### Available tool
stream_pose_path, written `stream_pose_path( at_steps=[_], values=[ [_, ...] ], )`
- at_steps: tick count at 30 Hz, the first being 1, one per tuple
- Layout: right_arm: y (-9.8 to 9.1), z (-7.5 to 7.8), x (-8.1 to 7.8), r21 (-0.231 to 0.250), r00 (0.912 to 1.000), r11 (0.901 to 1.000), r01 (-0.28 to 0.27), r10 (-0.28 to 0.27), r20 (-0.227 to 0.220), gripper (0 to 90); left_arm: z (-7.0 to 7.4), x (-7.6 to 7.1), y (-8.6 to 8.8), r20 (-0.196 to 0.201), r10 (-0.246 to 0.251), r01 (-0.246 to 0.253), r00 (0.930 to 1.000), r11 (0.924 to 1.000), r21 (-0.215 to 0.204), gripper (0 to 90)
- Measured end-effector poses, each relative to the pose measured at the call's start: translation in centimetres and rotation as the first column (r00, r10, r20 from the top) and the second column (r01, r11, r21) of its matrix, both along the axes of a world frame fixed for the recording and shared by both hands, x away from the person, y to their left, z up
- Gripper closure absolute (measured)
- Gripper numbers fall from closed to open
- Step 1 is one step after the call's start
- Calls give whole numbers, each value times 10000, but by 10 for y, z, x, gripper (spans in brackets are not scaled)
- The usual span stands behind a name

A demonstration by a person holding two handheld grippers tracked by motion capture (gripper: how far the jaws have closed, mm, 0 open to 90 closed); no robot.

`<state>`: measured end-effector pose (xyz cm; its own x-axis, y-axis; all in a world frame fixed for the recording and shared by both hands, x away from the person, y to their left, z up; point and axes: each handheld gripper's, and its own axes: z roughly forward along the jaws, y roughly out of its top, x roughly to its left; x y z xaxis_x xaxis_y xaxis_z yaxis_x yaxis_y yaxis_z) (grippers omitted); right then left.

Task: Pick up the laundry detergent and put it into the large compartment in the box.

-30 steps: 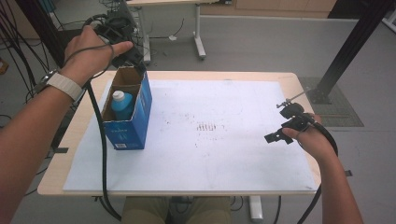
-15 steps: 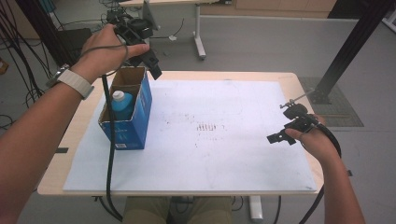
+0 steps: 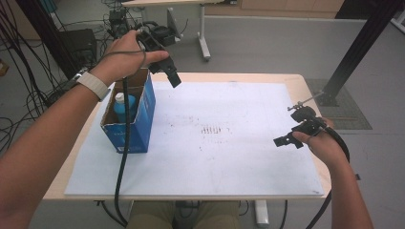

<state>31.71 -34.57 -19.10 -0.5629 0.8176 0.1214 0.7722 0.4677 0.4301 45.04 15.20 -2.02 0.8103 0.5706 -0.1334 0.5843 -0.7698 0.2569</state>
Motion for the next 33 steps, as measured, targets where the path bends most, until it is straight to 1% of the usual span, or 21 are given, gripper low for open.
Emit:
stream_pose_path(
  at_steps=[3,4,5,6,7,10,13,18,19,21,24,25,27,28,30,31,33],
  values=[
    [-1,0,-2,40,10000,10000,22,-22,43,76,-5,1,-9,-12,-449,450,9990,9989,155,58],
    [1,1,-3,80,9995,9996,277,-276,-121,75,-7,1,-12,0,-605,605,9982,9980,197,58],
    [0,1,-3,131,9995,9995,272,-270,-135,75,-10,2,-15,-14,-820,820,9966,9964,221,58],
    [-1,0,-3,131,9999,9998,129,-128,-40,76,-12,2,-16,-1,-934,934,9956,9953,237,58],
    [-2,-1,-3,131,10000,9999,97,-97,-17,75,-13,2,-19,23,-1127,1126,9936,9933,269,58],
    [-3,-1,-3,160,10000,9998,94,-94,-25,75,-20,3,-23,19,-1607,1606,9870,9868,186,60],
    [-2,-2,-3,162,9999,9998,91,-90,-48,75,-26,2,-30,29,-2070,2069,9783,9780,257,61],
    [-1,-1,-3,114,10000,9999,56,-56,14,75,-33,1,-39,57,-2431,2427,9700,9694,380,63],
    [-1,-1,-3,104,10000,9999,67,-67,12,75,-35,0,-41,101,-2594,2587,9657,9649,448,63],
    [-1,0,-2,111,10000,9999,30,-30,59,75,-39,-2,-44,179,-2748,2738,9613,9608,442,66],
    [0,0,-2,117,10000,9999,42,-43,66,74,-45,-4,-48,284,-3093,3078,9505,9503,461,66],
    [0,0,-2,130,10000,9999,48,-49,69,74,-47,-4,-50,260,-3214,3199,9466,9462,491,66],
    [0,0,-3,135,10000,9999,62,-63,70,74,-52,-4,-56,108,-3320,3307,9432,9415,644,65],
    [0,-1,-3,127,9999,9999,46,-48,90,74,-54,-5,-59,94,-3374,3359,9413,9391,725,65],
    [0,-2,-3,146,9999,9998,99,-99,29,74,-57,-5,-60,98,-3442,3427,9388,9368,707,65],
    [0,-2,-3,163,9999,9998,132,-133,26,74,-58,-6,-60,116,-3506,3490,9365,9346,685,65],
    [-1,-2,-4,152,9999,9998,93,-94,89,74,-59,-8,-61,235,-3601,3578,9326,9311,709,65]
  ],
)
